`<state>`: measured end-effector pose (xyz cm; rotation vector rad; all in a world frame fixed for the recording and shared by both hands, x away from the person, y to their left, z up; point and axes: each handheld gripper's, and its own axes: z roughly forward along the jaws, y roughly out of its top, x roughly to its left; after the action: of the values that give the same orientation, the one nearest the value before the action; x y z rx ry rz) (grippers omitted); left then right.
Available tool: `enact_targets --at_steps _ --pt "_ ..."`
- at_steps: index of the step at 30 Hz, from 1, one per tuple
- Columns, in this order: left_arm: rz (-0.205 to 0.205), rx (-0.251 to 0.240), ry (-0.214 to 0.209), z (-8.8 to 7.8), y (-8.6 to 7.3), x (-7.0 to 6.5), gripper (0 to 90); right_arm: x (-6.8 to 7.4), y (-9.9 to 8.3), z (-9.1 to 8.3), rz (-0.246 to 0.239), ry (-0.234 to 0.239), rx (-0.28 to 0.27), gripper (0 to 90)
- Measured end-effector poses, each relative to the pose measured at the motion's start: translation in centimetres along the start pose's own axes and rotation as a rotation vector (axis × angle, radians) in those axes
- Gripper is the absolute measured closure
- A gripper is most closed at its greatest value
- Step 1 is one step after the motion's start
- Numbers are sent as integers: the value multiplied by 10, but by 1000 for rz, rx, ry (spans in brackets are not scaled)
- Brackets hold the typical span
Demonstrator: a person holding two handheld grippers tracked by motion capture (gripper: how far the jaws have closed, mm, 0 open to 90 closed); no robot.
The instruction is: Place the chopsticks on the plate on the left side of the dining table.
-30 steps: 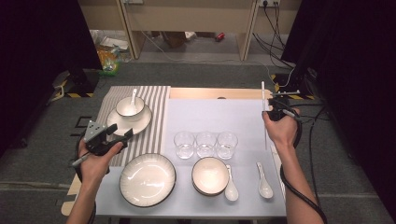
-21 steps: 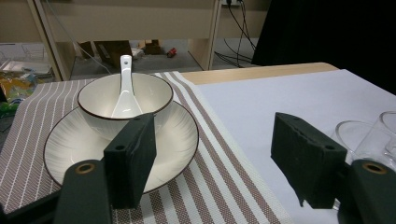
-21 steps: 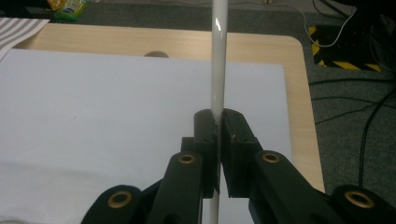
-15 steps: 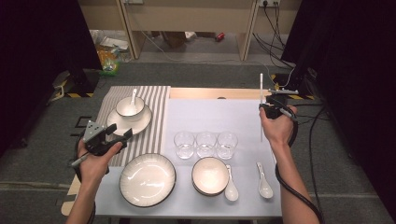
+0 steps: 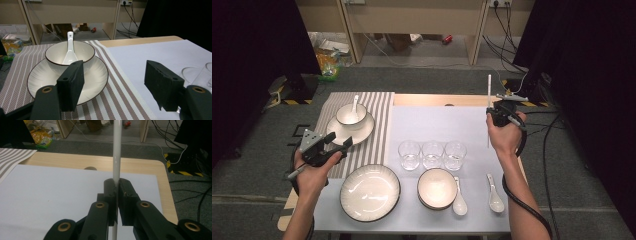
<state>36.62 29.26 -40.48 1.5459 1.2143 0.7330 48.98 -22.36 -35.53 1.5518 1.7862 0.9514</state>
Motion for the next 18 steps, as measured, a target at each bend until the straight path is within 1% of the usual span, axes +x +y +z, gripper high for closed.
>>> enact_targets --at_steps 4,6,7,8,9,13,17,18 --pt "0 -1 -1 0 0 0 315 5 2 1 1 11 -19 856" --pt "0 -4 0 0 0 -1 315 6 3 1 -3 7 -16 855" --pt "0 -4 1 0 0 -1 315 9 4 2 -10 13 -27 856" --pt "0 -4 1 0 0 -1 315 10 4 2 -3 14 -27 855" --pt "0 -4 0 -1 0 0 314 11 5 2 -10 17 -33 856" --pt "1 -3 -1 0 0 -1 314 17 7 3 -14 25 -50 855" --pt "2 -4 -2 0 0 -1 314 20 8 4 -15 28 -49 855" --pt "3 -4 -2 0 0 -1 314 23 8 5 -16 32 -56 856"
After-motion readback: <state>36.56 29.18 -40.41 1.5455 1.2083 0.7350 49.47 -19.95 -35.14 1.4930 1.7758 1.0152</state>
